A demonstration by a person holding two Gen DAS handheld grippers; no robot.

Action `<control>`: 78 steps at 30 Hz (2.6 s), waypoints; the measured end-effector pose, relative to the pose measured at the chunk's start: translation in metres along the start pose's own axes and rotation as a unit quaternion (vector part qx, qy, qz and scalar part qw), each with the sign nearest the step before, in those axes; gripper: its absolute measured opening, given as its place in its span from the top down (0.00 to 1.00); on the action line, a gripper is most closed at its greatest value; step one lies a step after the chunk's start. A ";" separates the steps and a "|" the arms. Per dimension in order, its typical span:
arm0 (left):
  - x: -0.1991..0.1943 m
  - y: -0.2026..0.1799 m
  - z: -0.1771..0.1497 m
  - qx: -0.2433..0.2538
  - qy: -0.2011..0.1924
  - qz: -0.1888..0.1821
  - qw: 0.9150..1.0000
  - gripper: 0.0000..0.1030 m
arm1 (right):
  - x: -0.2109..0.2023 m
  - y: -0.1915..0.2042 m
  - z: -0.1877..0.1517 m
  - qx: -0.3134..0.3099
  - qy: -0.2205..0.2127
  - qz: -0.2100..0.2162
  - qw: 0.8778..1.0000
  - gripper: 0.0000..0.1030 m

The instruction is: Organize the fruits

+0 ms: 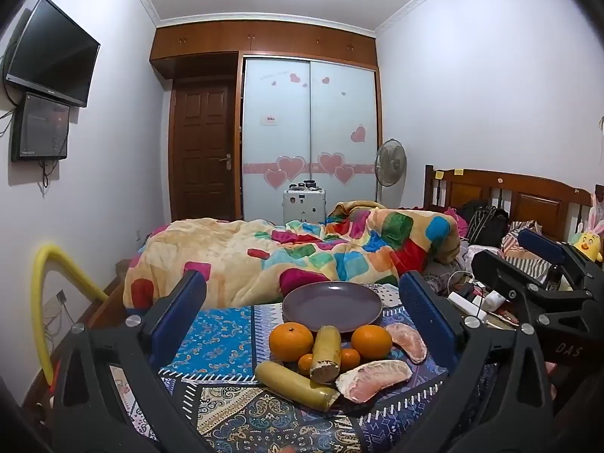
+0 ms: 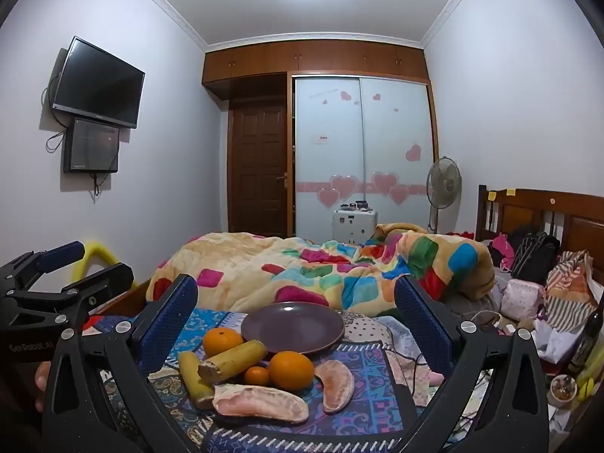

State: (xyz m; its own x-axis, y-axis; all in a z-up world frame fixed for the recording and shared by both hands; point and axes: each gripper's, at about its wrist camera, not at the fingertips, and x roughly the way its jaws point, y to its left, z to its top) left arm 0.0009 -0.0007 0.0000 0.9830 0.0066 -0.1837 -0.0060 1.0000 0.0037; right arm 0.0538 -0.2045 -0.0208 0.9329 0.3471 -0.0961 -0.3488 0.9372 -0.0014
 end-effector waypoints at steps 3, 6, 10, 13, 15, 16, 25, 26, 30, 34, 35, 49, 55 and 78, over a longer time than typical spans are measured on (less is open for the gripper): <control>0.001 -0.002 -0.002 -0.003 -0.003 -0.003 1.000 0.00 | 0.000 0.000 0.000 0.001 0.002 0.000 1.000 0.00; 0.003 -0.004 -0.003 -0.004 -0.002 -0.006 1.000 0.00 | 0.000 0.000 0.000 0.001 0.004 0.000 1.000 0.00; -0.002 0.000 0.000 -0.006 -0.004 -0.006 1.000 0.00 | 0.000 0.000 0.000 0.003 0.003 0.000 1.000 0.00; -0.002 0.002 0.001 -0.008 -0.003 -0.006 1.000 0.00 | -0.001 0.001 0.001 0.002 0.002 0.000 1.000 0.00; -0.002 0.003 0.001 -0.010 -0.002 -0.007 1.000 0.00 | -0.002 0.003 0.001 0.002 0.001 0.000 1.000 0.00; -0.001 0.004 0.001 -0.011 -0.001 -0.008 1.000 0.00 | -0.002 0.004 0.001 0.002 0.000 0.001 1.000 0.00; -0.001 0.005 -0.001 -0.013 0.000 -0.008 1.000 0.00 | -0.003 0.002 0.003 0.006 0.000 0.004 1.000 0.00; -0.001 0.005 -0.001 -0.013 0.000 -0.009 1.000 0.00 | -0.003 0.003 0.004 0.006 0.000 0.003 1.000 0.00; -0.002 0.004 -0.002 -0.012 0.000 -0.009 1.000 0.00 | -0.003 0.004 0.003 0.007 0.000 0.004 1.000 0.00; -0.002 0.004 -0.002 -0.013 0.001 -0.010 1.000 0.00 | -0.002 0.003 0.002 0.008 0.001 0.005 1.000 0.00; -0.001 0.004 -0.003 -0.015 0.001 -0.010 1.000 0.00 | -0.002 0.003 0.003 0.008 0.001 0.005 1.000 0.00; 0.001 0.004 -0.006 -0.013 0.003 -0.008 1.000 0.00 | 0.000 0.001 0.000 0.014 0.004 0.005 1.000 0.00; 0.001 0.003 -0.007 -0.013 0.002 -0.008 1.000 0.00 | 0.000 0.000 0.000 0.013 0.004 0.005 1.000 0.00; 0.005 0.005 -0.006 -0.015 0.002 -0.007 1.000 0.00 | 0.000 0.000 0.000 0.014 0.004 0.005 1.000 0.00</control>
State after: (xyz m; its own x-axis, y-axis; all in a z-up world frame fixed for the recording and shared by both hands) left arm 0.0051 0.0047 -0.0071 0.9821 -0.0067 -0.1883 0.0015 0.9996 -0.0278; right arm 0.0534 -0.2048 -0.0209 0.9284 0.3569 -0.1036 -0.3560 0.9341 0.0275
